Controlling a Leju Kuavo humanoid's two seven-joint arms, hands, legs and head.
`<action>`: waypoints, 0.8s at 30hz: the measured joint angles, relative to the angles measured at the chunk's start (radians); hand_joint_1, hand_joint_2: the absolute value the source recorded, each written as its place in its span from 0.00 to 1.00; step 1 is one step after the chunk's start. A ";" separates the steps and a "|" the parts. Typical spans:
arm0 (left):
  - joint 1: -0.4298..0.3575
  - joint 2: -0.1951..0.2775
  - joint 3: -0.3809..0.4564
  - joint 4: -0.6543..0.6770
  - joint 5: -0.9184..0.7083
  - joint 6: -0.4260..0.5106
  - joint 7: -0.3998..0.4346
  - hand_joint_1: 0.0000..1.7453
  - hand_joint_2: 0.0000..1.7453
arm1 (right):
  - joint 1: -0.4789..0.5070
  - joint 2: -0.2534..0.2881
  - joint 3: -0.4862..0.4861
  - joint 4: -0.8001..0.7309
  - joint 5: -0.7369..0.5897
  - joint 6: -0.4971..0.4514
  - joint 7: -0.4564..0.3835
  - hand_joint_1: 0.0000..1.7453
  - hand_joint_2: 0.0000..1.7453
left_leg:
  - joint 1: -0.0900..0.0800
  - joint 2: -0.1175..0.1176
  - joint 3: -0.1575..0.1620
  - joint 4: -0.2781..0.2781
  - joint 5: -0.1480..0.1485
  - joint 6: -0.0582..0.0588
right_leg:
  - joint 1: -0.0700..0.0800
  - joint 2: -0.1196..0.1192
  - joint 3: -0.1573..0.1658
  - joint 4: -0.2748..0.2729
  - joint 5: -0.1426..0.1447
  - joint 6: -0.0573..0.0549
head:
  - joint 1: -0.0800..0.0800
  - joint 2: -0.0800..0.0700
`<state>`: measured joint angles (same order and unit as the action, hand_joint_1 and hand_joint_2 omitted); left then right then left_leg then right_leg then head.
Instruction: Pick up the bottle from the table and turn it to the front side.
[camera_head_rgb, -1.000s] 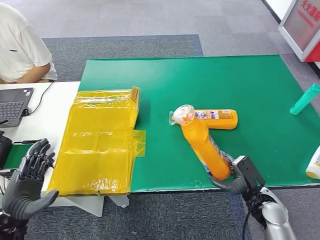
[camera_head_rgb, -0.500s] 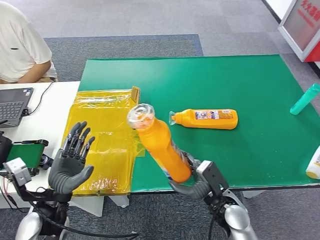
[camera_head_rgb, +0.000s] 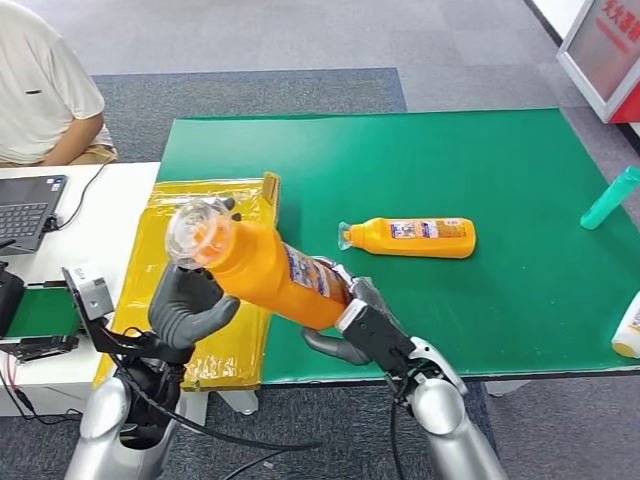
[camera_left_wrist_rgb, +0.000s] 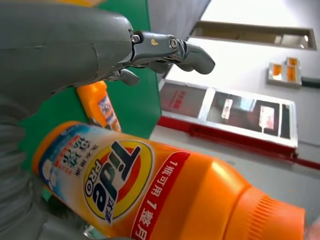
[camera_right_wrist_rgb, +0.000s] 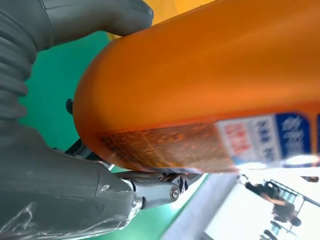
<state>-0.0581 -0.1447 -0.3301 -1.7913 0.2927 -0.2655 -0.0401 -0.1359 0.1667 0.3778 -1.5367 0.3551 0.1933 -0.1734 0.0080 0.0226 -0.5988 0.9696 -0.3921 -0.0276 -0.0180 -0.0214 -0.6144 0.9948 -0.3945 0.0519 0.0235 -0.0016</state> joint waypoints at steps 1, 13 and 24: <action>-0.008 0.001 -0.014 0.000 0.001 0.001 0.001 0.00 1.00 | -0.001 0.000 0.007 -0.003 0.011 -0.007 -0.004 1.00 1.00 | 0.000 0.000 0.000 0.000 0.000 0.000 | 0.000 0.000 0.000 0.000 0.000 0.000 | 0.000 0.000; -0.038 0.028 -0.125 0.011 0.008 -0.026 0.018 0.00 1.00 | -0.007 0.000 0.039 -0.005 0.063 -0.038 -0.029 1.00 1.00 | 0.000 0.000 -0.001 0.000 -0.001 0.000 | 0.000 0.000 -0.001 0.000 -0.001 0.000 | 0.000 0.000; -0.093 0.084 -0.215 0.019 -0.294 -0.058 0.023 0.00 1.00 | -0.013 0.000 0.041 0.020 0.068 -0.052 -0.037 1.00 1.00 | 0.000 0.000 -0.001 0.000 0.000 0.000 | 0.000 0.000 -0.001 0.000 -0.001 0.000 | 0.000 0.000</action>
<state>-0.1512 -0.0610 -0.5446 -1.7720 -0.0012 -0.3238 -0.0172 -0.1490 0.1664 0.4185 -1.5163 0.4234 0.1409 -0.2101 0.0080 0.0226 -0.5995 0.9696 -0.3926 -0.0277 -0.0180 -0.0214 -0.6149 0.9950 -0.3951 0.0523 0.0235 -0.0015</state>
